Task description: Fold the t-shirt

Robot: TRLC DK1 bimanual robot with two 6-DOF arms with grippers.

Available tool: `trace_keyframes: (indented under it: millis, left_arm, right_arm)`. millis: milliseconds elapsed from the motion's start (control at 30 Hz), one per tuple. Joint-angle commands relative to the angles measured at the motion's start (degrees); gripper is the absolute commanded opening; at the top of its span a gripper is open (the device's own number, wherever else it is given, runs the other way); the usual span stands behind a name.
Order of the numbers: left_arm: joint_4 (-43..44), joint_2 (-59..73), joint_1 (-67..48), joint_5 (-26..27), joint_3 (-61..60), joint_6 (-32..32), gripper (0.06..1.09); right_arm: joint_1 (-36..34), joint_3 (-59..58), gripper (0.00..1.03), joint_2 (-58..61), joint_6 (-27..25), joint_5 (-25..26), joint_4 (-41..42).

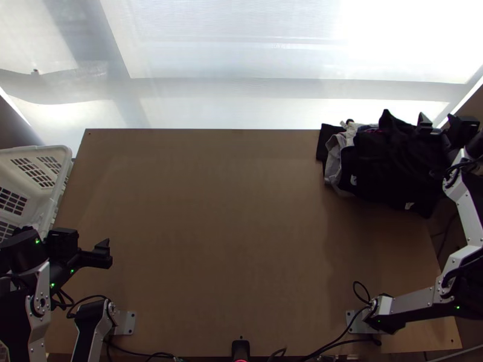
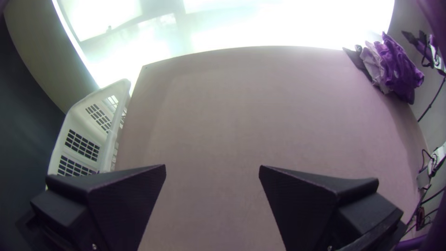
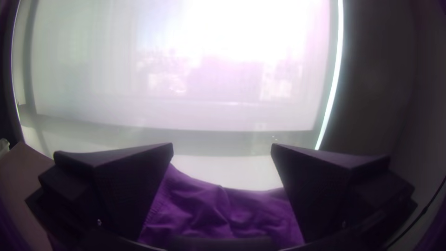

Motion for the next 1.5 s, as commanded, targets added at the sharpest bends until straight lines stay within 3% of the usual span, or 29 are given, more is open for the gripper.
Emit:
trace_keyframes:
  millis: [0, 200, 400, 633, 767, 867, 967, 1067, 1200, 1267, 1333, 1467]
  left_arm:
    - [0.04, 0.04, -0.03, 0.21, 0.22, 0.07, 1.04]
    - [0.92, -0.84, -0.47, 0.47, -1.27, -0.19, 1.04]
    - [2.06, -3.30, -1.26, 3.29, -1.18, -3.89, 1.04]
    - [11.99, -14.73, -1.61, 7.42, -6.90, -5.38, 1.04]
    - [17.88, -26.07, -1.61, 10.23, -12.61, -5.47, 1.04]
    - [20.60, -29.50, -1.35, 11.11, -13.49, -7.23, 1.04]
    - [22.80, -29.50, -1.35, 12.25, -13.75, -6.43, 1.04]
    - [28.16, -29.58, -1.79, 15.06, -17.80, -4.50, 1.04]
    - [38.53, -28.79, -7.06, 14.89, -24.56, -2.39, 1.04]
    - [42.05, -29.50, -10.67, 14.36, -27.73, 3.41, 1.04]
    - [46.44, -29.23, -10.84, 14.36, -32.03, 4.38, 1.04]
    - [47.68, -29.58, -11.02, 14.45, -39.68, 7.54, 1.04]
  right_arm:
    - [-0.25, 0.52, 0.98, -8.54, -0.97, 0.03, -2.29]
    - [2.21, -12.31, 0.98, -18.65, -5.45, 4.87, 2.98]
    - [9.50, -29.27, 0.98, -29.98, -14.68, 17.08, 10.45]
    - [13.28, -42.28, 0.98, -43.96, -14.94, 17.08, 11.69]
    - [16.09, -52.74, 0.98, -57.41, -16.79, 17.08, 11.60]
    - [16.97, -61.44, 0.98, -74.37, -16.79, 17.08, 11.25]
    - [19.79, -65.92, 0.98, -91.59, -16.00, 16.91, -0.27]
    - [21.89, -65.66, 0.98, -91.42, -16.09, 19.28, -4.93]
    - [22.16, -65.92, 0.98, -91.33, -16.17, 19.19, -12.05]
    - [25.59, -66.01, 0.98, -91.33, -16.44, 19.19, -16.09]
    - [29.37, -66.01, 0.98, -91.33, -16.96, 19.37, -18.72]
    - [28.57, -66.10, 0.98, -91.33, -16.88, 20.07, -21.10]
